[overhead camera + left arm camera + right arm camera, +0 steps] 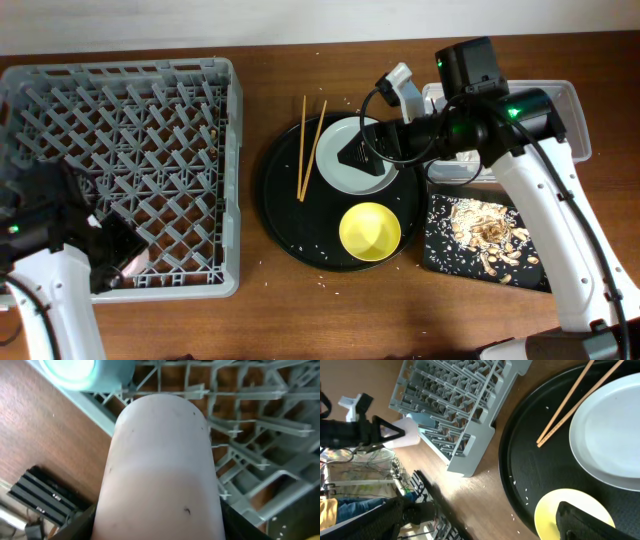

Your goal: Sort waste into correct bins and load items into the dishwasher rack

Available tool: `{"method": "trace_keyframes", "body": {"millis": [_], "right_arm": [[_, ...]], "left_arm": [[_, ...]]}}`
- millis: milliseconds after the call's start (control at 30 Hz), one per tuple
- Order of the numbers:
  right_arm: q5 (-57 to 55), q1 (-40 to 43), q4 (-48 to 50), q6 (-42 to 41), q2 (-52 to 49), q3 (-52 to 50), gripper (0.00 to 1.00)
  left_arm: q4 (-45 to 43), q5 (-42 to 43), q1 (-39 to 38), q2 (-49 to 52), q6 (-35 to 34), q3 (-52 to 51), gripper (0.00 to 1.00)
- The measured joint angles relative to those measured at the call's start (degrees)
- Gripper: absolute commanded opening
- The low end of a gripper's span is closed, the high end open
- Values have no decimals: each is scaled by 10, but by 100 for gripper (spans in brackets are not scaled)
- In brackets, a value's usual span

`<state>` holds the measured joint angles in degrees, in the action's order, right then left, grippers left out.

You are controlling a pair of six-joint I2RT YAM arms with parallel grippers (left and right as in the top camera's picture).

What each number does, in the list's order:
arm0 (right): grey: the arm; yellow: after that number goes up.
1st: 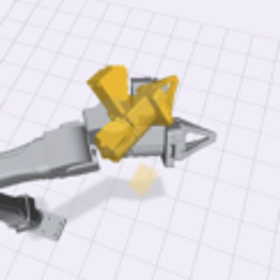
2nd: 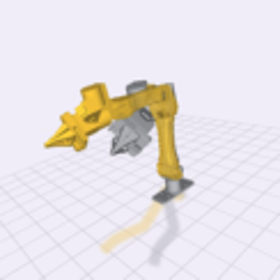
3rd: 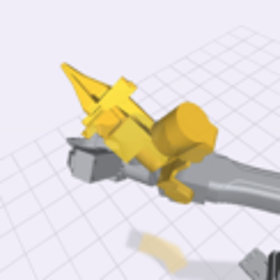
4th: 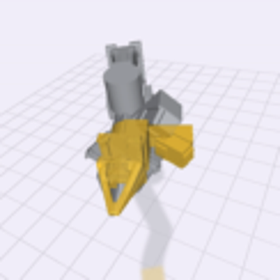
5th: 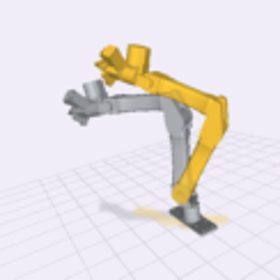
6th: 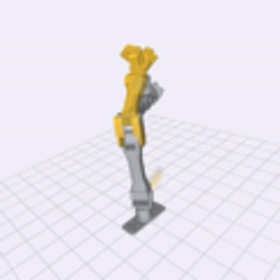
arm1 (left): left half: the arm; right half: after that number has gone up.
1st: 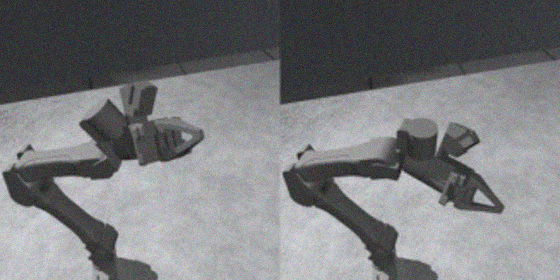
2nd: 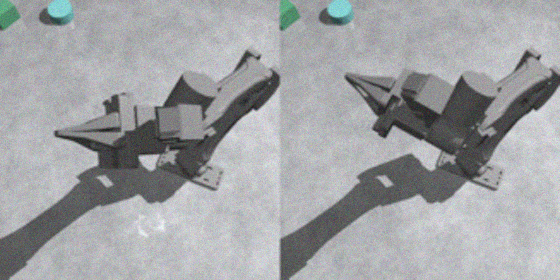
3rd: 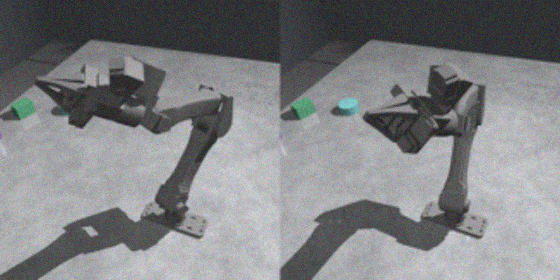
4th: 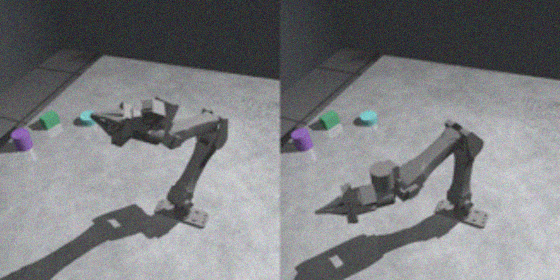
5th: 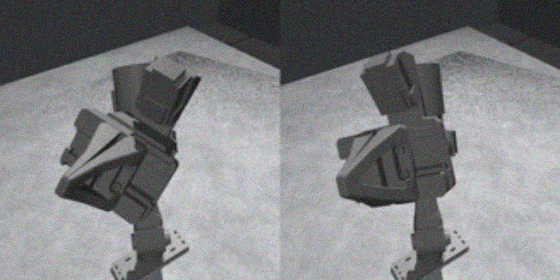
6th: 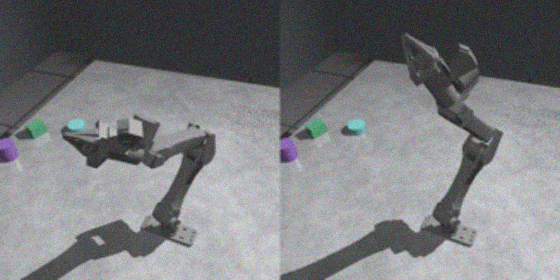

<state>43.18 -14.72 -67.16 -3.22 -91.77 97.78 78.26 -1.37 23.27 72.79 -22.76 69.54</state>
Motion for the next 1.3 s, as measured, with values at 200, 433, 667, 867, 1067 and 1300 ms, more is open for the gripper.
{"method": "trace_keyframes", "body": {"millis": [200,433,667,867,1067,1300], "right_arm": [[-3,0,-5,0,0,1,98],[-3,0,-19,1,0,1,98],[-95,0,-38,-24,0,1,98],[-237,-24,7,-98,-22,-91,81],[-239,-120,92,-103,-30,-126,98],[-246,-120,88,-94,173,-92,98]], "left_arm": [[-109,-6,0,-2,-14,-133,74],[-139,-7,0,-2,-16,-150,92],[-12,94,-4,8,47,46,83],[-48,189,-195,-9,189,196,99],[-61,174,-280,-9,217,196,99],[-61,170,-280,-9,217,196,99]]}}
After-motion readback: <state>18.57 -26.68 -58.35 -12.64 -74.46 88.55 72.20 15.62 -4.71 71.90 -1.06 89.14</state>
